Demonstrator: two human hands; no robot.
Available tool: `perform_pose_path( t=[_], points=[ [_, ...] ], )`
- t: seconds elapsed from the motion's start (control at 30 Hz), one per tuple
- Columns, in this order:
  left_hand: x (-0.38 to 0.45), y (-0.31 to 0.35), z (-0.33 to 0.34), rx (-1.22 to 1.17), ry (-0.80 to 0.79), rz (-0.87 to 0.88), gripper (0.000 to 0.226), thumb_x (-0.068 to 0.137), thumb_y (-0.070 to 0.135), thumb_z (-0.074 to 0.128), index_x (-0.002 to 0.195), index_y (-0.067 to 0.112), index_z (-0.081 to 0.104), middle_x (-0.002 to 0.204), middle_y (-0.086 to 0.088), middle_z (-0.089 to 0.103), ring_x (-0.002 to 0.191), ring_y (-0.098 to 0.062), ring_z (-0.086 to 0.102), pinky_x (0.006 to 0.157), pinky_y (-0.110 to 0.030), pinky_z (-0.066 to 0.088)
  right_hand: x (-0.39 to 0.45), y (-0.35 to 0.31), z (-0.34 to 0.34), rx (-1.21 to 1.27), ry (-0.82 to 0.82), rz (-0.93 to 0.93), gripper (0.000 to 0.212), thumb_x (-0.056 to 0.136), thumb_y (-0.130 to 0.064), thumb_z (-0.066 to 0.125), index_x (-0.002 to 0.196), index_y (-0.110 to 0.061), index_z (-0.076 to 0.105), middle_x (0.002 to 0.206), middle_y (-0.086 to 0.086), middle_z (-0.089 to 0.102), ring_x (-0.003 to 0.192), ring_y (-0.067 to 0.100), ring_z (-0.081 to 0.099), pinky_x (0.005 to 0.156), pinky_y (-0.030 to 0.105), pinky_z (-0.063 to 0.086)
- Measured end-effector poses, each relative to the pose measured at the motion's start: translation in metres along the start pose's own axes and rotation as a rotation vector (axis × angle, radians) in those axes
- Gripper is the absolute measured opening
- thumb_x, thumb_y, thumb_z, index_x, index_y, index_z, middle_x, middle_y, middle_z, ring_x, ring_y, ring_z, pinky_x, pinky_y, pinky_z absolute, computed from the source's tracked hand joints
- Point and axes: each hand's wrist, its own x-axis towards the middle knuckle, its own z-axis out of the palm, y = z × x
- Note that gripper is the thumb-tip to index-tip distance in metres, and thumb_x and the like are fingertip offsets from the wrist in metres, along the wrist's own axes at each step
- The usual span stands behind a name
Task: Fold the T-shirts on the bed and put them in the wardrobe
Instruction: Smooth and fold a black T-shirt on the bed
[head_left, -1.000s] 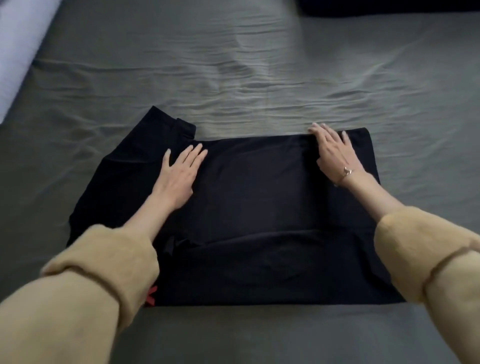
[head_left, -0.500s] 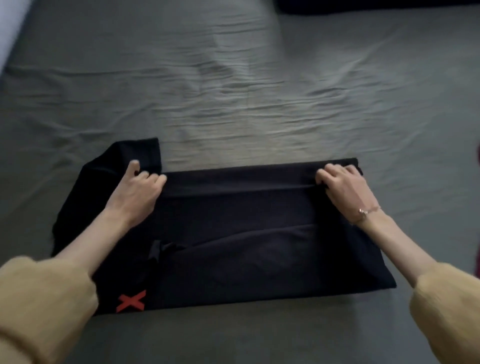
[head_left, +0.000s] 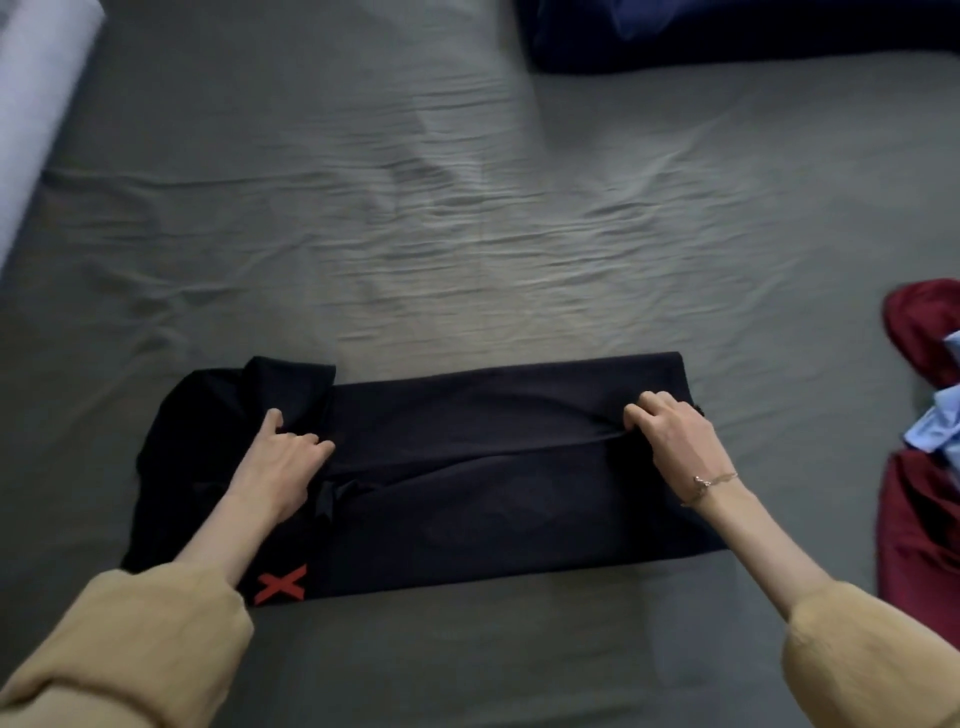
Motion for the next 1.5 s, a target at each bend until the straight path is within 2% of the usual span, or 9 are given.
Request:
perform_pose_path(
  t=[0.13, 0.3, 0.5, 0.63, 0.77, 0.97, 1.1, 1.23, 1.5],
  points=[
    [-0.003, -0.001, 0.0, 0.04, -0.122, -0.111, 0.035, 0.089, 0.013, 0.047, 0.123, 0.025, 0.05, 0.113, 0.009, 0.062, 0.112, -0.014, 0.055, 0.113, -0.045, 0.013, -0.007, -0.013, 0.0, -0.016, -0.028, 0.14, 0.044, 0.03, 0.019, 0.069, 0.061, -0.01, 0.054, 0.061, 0.005, 0.051, 0.054, 0.028, 0.055, 0.047, 0.032, 0.044],
    [-0.003, 0.007, -0.005, 0.023, -0.19, -0.314, 0.043, 0.09, 0.025, 0.049, 0.131, 0.018, 0.043, 0.122, 0.005, 0.059, 0.12, -0.017, 0.049, 0.112, -0.046, 0.017, -0.011, -0.038, 0.007, -0.003, 0.023, 0.237, 0.03, 0.069, -0.007, 0.036, 0.082, -0.004, 0.063, 0.094, 0.016, 0.064, 0.084, 0.032, 0.065, 0.078, 0.04, 0.052],
    [0.026, 0.059, -0.017, -0.487, 0.339, -0.21, 0.05, 0.09, 0.032, 0.031, 0.129, 0.009, 0.051, 0.13, -0.013, 0.056, 0.118, -0.028, 0.053, 0.102, -0.049, 0.037, -0.001, -0.075, 0.023, 0.165, -0.171, 0.113, 0.065, 0.095, -0.05, 0.007, 0.147, -0.013, 0.022, 0.156, 0.002, 0.017, 0.142, 0.009, 0.006, 0.113, 0.048, 0.008],
    [0.037, 0.097, -0.011, -0.665, 0.189, 0.042, 0.085, 0.067, 0.072, -0.03, 0.141, 0.031, -0.026, 0.145, 0.009, -0.037, 0.139, -0.012, -0.028, 0.111, -0.047, -0.015, -0.001, -0.071, 0.033, 0.15, -0.334, 0.17, 0.08, 0.07, -0.07, -0.028, 0.14, -0.031, -0.024, 0.147, -0.012, -0.033, 0.136, 0.005, -0.031, 0.107, 0.05, -0.021],
    [0.039, 0.102, 0.005, -0.739, 0.101, 0.032, 0.086, 0.05, 0.076, -0.042, 0.127, 0.037, -0.042, 0.135, 0.011, -0.052, 0.131, -0.012, -0.043, 0.103, -0.046, -0.027, -0.001, -0.07, 0.033, 0.177, -0.416, 0.206, 0.071, 0.073, -0.065, -0.015, 0.136, -0.037, -0.03, 0.143, -0.012, -0.04, 0.133, 0.008, -0.037, 0.106, 0.052, -0.023],
    [0.035, 0.098, -0.008, -0.774, 0.034, 0.052, 0.065, 0.098, 0.054, 0.017, 0.139, 0.033, -0.027, 0.143, 0.01, -0.04, 0.135, -0.012, -0.036, 0.109, -0.048, -0.022, 0.002, -0.074, 0.025, 0.2, -0.453, 0.223, 0.077, 0.068, -0.064, -0.016, 0.138, -0.035, -0.026, 0.143, -0.013, -0.039, 0.134, 0.009, -0.035, 0.108, 0.056, -0.018],
    [0.029, 0.077, -0.015, -1.006, 0.233, 0.029, 0.053, 0.1, 0.032, 0.04, 0.149, 0.023, 0.024, 0.158, 0.006, 0.014, 0.145, -0.011, 0.009, 0.117, -0.034, 0.005, 0.012, -0.089, 0.007, 0.231, -0.297, 0.257, 0.07, 0.088, -0.054, 0.022, 0.149, -0.019, 0.022, 0.158, 0.0, 0.006, 0.146, 0.016, 0.004, 0.112, 0.05, -0.012],
    [0.016, 0.032, -0.005, -1.289, 0.537, -0.213, 0.029, 0.089, 0.002, 0.047, 0.107, 0.016, 0.064, 0.106, 0.004, 0.061, 0.102, -0.012, 0.056, 0.091, -0.028, 0.044, 0.044, -0.136, -0.006, 0.333, -0.175, 0.149, 0.037, 0.091, -0.023, 0.051, 0.127, -0.015, 0.052, 0.133, 0.0, 0.048, 0.124, 0.02, 0.042, 0.105, 0.035, 0.026],
    [-0.024, -0.063, 0.079, -1.649, 0.5, -0.672, 0.029, 0.086, -0.006, 0.045, 0.079, 0.014, 0.064, 0.072, 0.006, 0.063, 0.065, -0.011, 0.056, 0.065, -0.022, 0.046, 0.131, -0.275, -0.008, 0.892, -0.455, 0.432, 0.046, 0.09, -0.039, 0.056, 0.126, -0.012, 0.05, 0.118, 0.003, 0.061, 0.11, 0.022, 0.056, 0.092, 0.032, 0.043]
  ],
)
